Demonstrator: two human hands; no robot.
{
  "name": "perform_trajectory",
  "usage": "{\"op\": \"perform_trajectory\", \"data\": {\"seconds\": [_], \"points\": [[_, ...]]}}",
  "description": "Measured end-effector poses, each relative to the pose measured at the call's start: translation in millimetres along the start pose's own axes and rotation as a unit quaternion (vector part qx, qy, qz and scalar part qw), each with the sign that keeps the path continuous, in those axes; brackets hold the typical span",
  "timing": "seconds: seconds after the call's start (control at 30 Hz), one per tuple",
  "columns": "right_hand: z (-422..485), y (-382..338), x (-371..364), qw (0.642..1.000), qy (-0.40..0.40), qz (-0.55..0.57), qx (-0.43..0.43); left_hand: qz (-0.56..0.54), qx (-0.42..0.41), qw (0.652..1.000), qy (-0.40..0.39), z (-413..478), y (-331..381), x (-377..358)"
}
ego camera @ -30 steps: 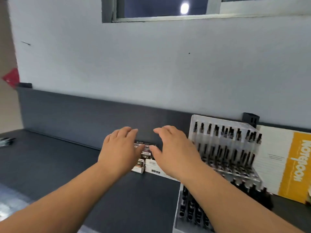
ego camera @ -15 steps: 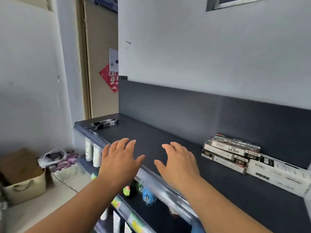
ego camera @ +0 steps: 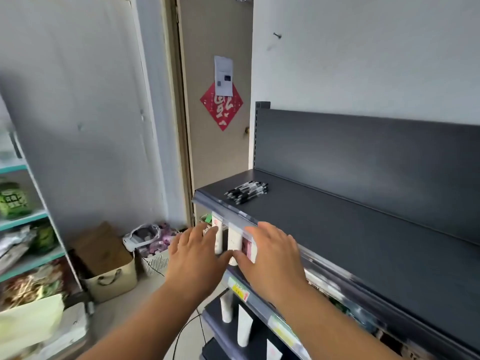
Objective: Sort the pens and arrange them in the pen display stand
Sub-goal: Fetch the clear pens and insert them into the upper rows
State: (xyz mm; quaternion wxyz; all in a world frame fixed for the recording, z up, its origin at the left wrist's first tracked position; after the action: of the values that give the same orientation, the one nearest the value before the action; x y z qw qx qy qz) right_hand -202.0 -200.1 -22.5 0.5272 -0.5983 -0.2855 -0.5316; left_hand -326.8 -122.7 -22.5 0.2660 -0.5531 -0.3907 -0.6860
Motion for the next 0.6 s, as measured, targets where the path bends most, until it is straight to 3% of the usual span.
{"op": "perform_trajectory", "data": {"seconds": [0.33, 0.6], "points": [[122.5, 13.3, -8.0, 0.999, 0.027, 0.038, -0.016, -0.035, -0.037, 0.999, 0.017, 131.4, -15.9, -5.0], [213.9, 32.9, 4.1, 0.990, -0.003, 0.127, -0.066, -0.092, -0.061, 0.994, 0.003, 238.0, -29.8, 3.0]]}}
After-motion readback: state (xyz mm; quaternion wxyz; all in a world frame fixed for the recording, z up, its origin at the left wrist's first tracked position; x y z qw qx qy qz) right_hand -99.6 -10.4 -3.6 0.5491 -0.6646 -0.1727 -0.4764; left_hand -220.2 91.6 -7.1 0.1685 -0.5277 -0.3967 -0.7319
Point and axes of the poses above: each hand's wrist, its own z-axis towards the middle knuckle, its own x-axis out of the back of the hand, y = z × x, the point moved 1 cm from there along z, towards the middle knuckle, and after that the axes turned 12 degrees about -y, right-handed, at the moved point
